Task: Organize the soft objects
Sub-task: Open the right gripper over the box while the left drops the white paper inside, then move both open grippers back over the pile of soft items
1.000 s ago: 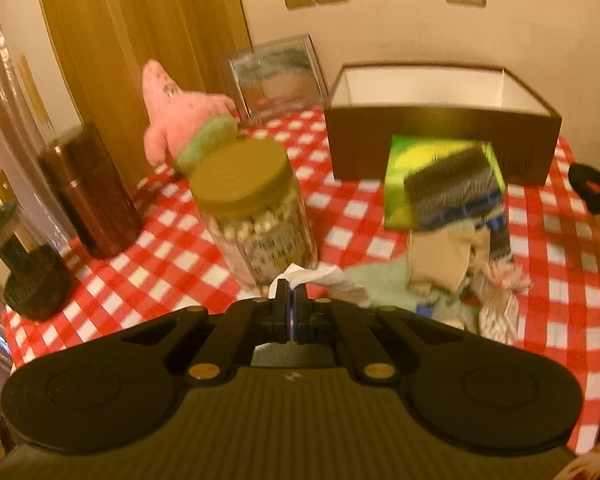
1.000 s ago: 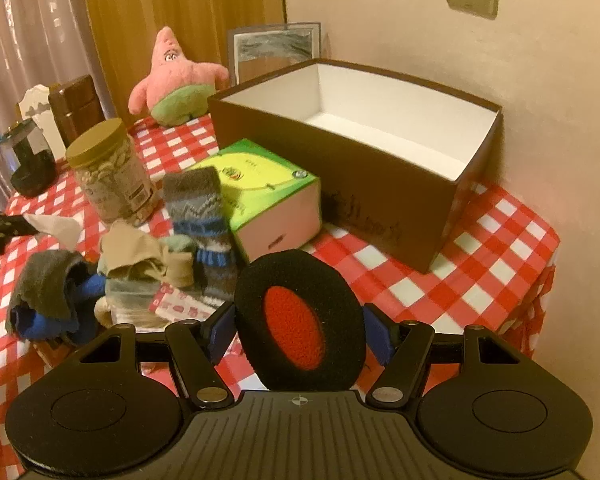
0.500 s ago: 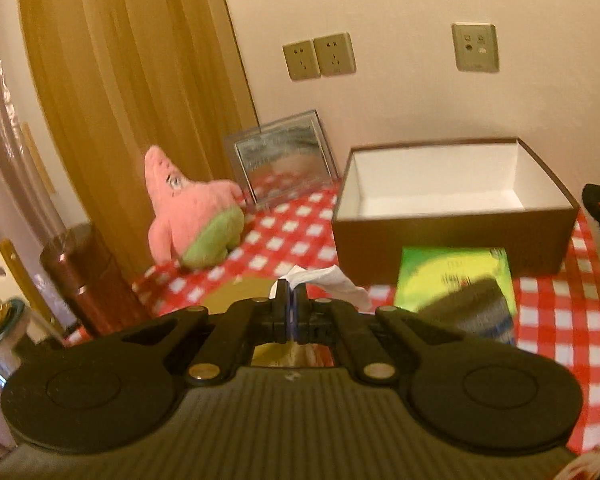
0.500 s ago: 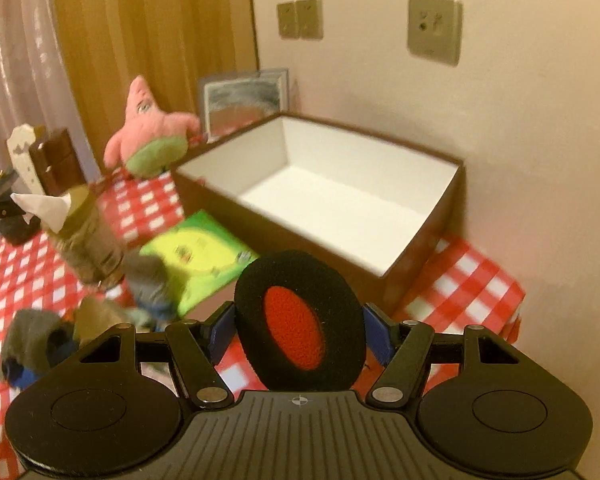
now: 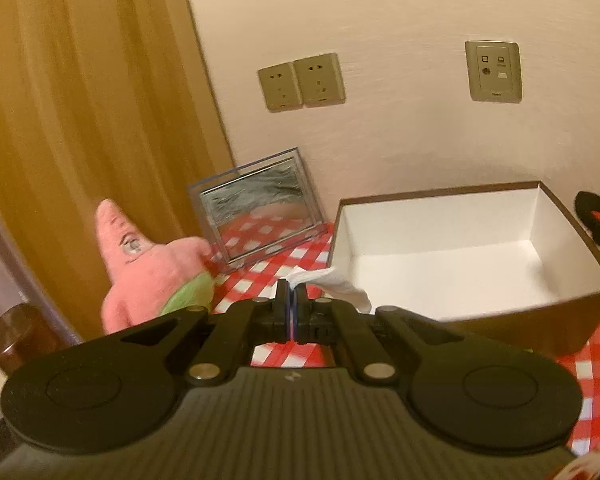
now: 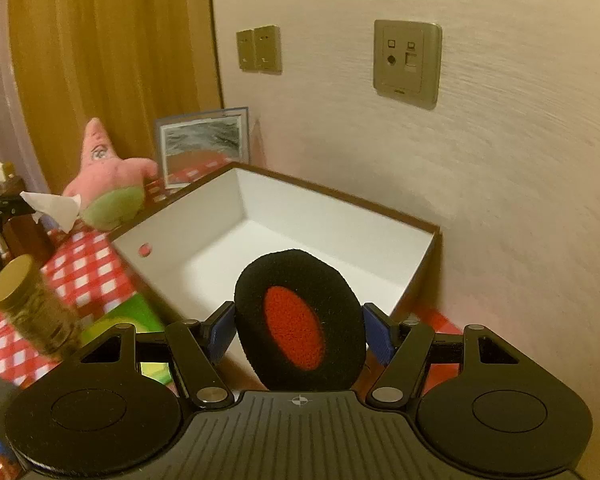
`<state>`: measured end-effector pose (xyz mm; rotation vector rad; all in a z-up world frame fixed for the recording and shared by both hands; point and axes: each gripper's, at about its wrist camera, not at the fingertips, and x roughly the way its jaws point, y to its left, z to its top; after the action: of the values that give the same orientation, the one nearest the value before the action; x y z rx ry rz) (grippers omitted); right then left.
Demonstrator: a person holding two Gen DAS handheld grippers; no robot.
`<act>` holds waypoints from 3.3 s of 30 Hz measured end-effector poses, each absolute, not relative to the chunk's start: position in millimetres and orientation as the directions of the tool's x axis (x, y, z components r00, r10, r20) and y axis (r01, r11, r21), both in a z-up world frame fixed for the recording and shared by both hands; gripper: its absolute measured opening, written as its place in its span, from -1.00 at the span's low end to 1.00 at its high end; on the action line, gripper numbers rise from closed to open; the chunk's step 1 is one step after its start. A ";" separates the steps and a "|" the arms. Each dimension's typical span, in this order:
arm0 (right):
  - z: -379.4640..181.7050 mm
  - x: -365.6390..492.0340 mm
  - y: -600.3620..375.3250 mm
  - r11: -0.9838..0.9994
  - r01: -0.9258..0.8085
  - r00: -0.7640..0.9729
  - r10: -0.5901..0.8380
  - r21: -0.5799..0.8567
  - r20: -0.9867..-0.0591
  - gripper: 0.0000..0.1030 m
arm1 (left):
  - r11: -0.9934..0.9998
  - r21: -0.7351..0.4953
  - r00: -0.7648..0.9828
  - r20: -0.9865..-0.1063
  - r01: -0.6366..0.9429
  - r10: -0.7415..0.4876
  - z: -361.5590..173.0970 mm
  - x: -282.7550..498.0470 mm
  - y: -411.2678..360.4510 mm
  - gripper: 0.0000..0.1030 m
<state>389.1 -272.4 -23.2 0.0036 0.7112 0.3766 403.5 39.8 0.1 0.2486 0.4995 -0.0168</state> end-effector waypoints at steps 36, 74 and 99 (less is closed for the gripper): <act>-57.0 492.1 -275.5 0.926 -0.315 0.690 0.373 0.207 -0.620 0.56 | 0.988 0.039 0.774 -0.627 0.149 -0.092 -28.1 481.9 13.3 -0.26; -15.4 310.6 -266.1 0.851 -0.454 0.593 0.509 0.263 -0.624 0.61 | 0.985 0.003 0.774 -0.618 -0.173 0.138 24.7 217.4 67.6 -0.04; -75.2 243.0 -189.3 0.719 -0.641 0.396 0.610 0.269 -0.686 0.44 | 0.922 -0.017 0.633 -0.732 -0.388 0.253 -22.9 111.7 108.5 -0.04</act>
<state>243.0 -189.2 -75.2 -0.0405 0.8517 0.7933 111.7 108.5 -22.9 -0.1797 0.8067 0.3685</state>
